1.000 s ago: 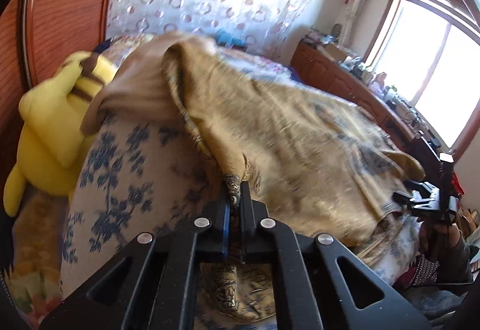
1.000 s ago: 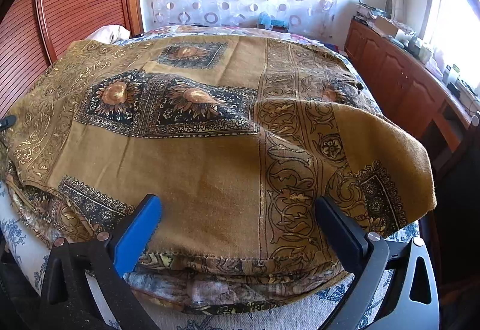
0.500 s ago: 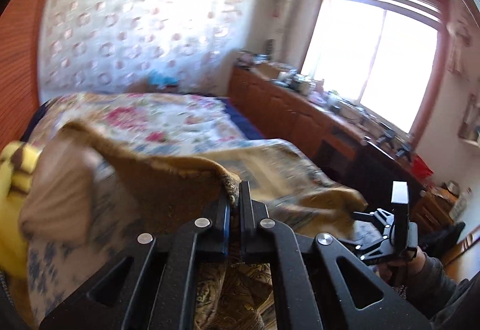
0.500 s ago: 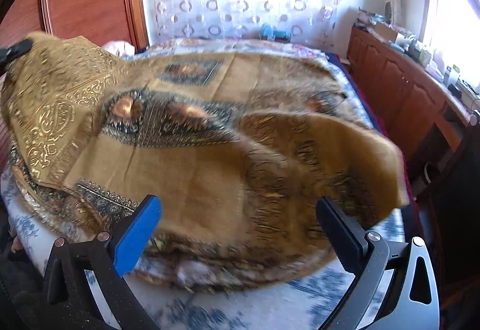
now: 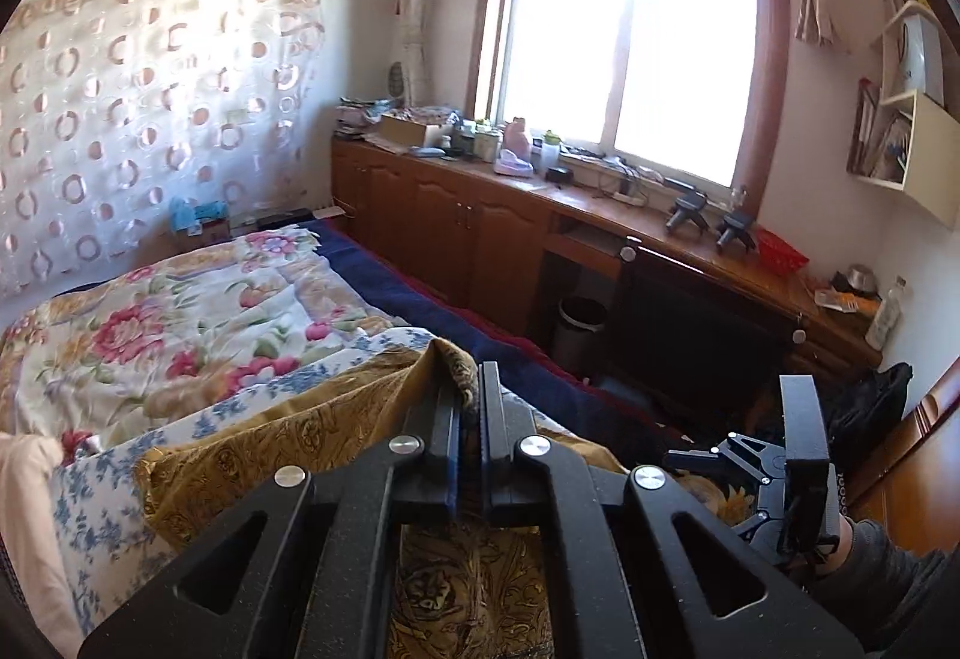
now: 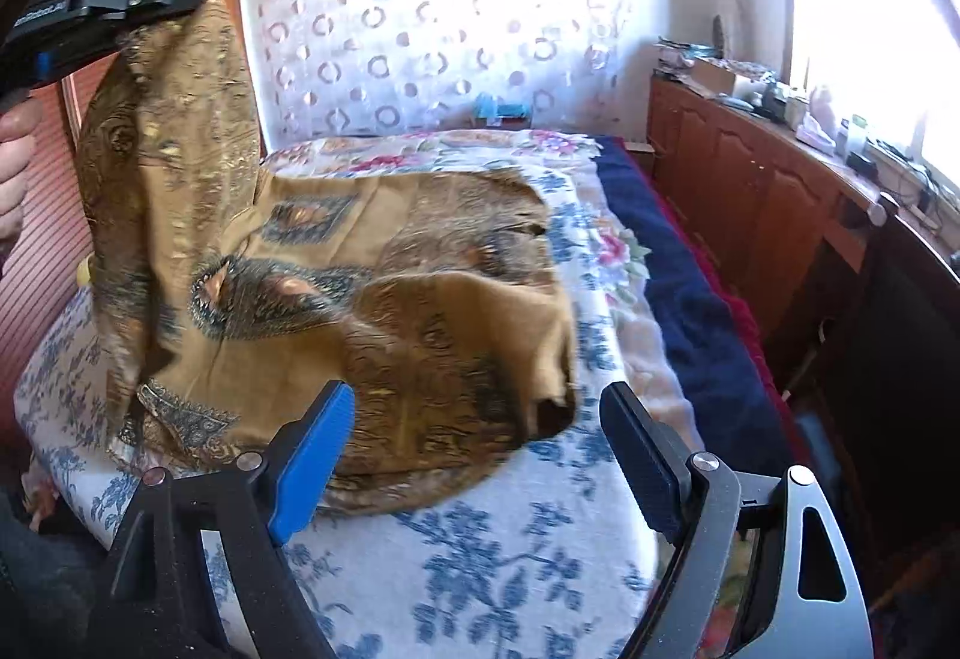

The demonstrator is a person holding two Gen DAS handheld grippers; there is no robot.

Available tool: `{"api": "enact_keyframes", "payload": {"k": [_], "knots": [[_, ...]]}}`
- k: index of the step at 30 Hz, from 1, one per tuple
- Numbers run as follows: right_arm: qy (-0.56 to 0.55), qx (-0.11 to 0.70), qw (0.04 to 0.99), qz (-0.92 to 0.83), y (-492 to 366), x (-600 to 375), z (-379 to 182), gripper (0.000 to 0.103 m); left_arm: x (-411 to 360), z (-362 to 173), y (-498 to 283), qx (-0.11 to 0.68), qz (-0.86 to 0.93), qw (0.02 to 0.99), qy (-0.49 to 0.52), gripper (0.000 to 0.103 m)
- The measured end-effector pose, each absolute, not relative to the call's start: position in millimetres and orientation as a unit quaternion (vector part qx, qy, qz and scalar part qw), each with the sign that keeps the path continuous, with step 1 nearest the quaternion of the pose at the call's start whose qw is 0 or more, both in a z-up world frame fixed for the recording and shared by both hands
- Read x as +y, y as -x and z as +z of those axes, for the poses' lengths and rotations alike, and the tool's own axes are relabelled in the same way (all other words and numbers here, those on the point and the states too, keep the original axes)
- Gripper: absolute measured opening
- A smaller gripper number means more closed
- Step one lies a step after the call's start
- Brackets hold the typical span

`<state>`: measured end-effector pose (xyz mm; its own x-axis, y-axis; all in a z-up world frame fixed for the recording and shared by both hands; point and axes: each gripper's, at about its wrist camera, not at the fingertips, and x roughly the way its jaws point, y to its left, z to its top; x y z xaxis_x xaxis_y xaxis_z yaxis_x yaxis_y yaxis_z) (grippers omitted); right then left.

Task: Fold small clothes
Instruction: 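Grasp the shirt end with the left gripper and fold it over, then open the left gripper to release the folded shirt end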

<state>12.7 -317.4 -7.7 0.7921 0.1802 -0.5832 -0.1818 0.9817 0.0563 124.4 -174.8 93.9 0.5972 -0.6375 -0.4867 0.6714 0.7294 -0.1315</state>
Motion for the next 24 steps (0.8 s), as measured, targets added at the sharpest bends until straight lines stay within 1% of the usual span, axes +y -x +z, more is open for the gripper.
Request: {"api": "enact_keyframes", "payload": {"k": [3, 4, 5, 8, 10, 18, 24], "knots": [[-0.008, 0.308, 0.947, 0.092, -11, -325, -12, 0.085, -194, 81, -133, 0.286, -0.374, 0.881, -0.044, 0.006], [-0.011, 0.309, 0.947, 0.09, -11, -328, -14, 0.085, -198, 74, -134, 0.294, -0.372, 0.879, -0.055, 0.016], [-0.014, 0.31, 0.947, 0.089, -11, -330, -15, 0.085, -201, 70, -134, 0.295, -0.375, 0.877, -0.062, 0.035], [-0.018, 0.316, 0.945, 0.087, -17, -332, -19, 0.085, -200, 62, -130, 0.29, -0.379, 0.875, -0.078, 0.061], [-0.016, 0.318, 0.944, 0.086, -25, -331, -16, 0.085, -199, 59, -132, 0.293, -0.378, 0.875, -0.08, 0.072], [0.002, 0.311, 0.945, 0.101, -50, -317, 1, 0.085, -158, 37, -147, 0.302, -0.328, 0.891, -0.081, 0.073], [0.025, 0.314, 0.942, 0.117, -82, -303, 0, 0.085, -114, 14, -157, 0.319, -0.295, 0.898, -0.066, 0.073]]}}
